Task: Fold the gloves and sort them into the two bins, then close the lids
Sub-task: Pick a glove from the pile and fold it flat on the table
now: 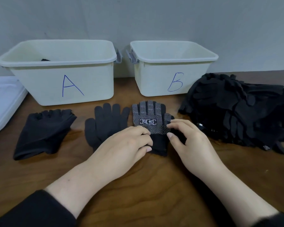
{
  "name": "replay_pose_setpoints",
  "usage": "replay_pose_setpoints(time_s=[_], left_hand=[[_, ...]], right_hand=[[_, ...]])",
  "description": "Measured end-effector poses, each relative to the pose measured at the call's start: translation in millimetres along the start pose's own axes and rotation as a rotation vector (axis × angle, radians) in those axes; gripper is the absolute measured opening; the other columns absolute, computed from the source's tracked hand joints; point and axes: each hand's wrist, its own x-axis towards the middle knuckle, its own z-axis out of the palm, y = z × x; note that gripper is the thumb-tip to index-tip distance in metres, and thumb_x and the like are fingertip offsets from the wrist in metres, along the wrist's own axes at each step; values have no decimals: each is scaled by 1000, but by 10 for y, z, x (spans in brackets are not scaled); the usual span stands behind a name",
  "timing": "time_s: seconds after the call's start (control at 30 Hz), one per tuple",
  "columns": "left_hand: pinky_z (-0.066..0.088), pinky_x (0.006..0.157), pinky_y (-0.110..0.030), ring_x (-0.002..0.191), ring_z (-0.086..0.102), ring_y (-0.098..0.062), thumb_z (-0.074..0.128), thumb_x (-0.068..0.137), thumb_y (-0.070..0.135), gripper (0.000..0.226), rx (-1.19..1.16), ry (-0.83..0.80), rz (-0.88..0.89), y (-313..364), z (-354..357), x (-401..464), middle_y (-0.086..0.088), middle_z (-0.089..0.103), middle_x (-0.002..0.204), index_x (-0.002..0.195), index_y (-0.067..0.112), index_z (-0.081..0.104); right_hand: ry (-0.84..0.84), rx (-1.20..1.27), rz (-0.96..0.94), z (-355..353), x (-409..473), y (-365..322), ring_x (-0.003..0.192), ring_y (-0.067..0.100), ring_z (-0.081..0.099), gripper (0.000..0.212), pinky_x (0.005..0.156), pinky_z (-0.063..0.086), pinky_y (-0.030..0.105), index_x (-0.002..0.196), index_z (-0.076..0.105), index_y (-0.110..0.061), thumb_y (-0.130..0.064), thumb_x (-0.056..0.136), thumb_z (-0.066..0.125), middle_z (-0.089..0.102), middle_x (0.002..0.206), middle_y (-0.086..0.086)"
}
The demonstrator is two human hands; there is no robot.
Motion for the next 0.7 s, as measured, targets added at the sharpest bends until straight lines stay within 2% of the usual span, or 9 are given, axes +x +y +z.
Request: replay_pose_setpoints(time_s=[0.1,0.27,0.33,0.43,0.53,0.6,0.7], left_hand=[[41,94,-14,113,55,-3,42,100,41,32,-43,25,22,-18,-1,-24,14,60,127,102,27,71],[39,103,-19,124,51,-6,52,100,38,25,-32,0,82,-79,-17,-44,11,60,130,99,25,73],[31,104,-12,123,49,-5,45,100,40,33,-46,-14,103,-90,-5,-60,11,62,129,96,26,74],[25,102,-3,119,51,0,41,99,42,36,-100,-62,82,-100,-24,-68,14,62,129,97,28,74],[32,102,-7,121,51,1,40,96,51,40,-107,-77,73,-86,-65,-78,18,58,135,103,31,74],[36,105,-12,122,51,2,39,95,57,44,-107,-61,56,-64,-118,-76,19,58,136,108,32,74],[49,98,-37,113,59,-9,42,98,50,38,-56,75,2,-78,-190,7,16,65,123,110,29,71]], right_hand=[[1,7,-5,-3,12,-9,123,-9,47,26,96,26,-5,123,68,-27,-29,98,63,56,132,-21],[16,23,5,-28,-27,-5,115,-5,54,25,92,38,3,122,67,-28,-29,97,63,56,123,-23],[18,15,3,-38,-41,-5,116,-4,55,26,94,40,8,123,66,-29,-30,97,63,55,125,-23],[6,-2,0,-36,-47,-2,119,-6,51,28,92,35,2,125,66,-31,-33,97,62,54,130,-24],[-28,-33,-6,-18,-45,14,121,-11,45,28,89,27,-6,126,65,-31,-35,98,61,52,136,-25],[-23,-24,-13,-4,-18,15,121,-11,44,28,92,25,-7,125,66,-28,-33,98,62,53,135,-22],[18,-31,-38,20,98,24,121,1,52,25,96,26,-3,122,68,-22,-28,97,63,57,129,-14]])
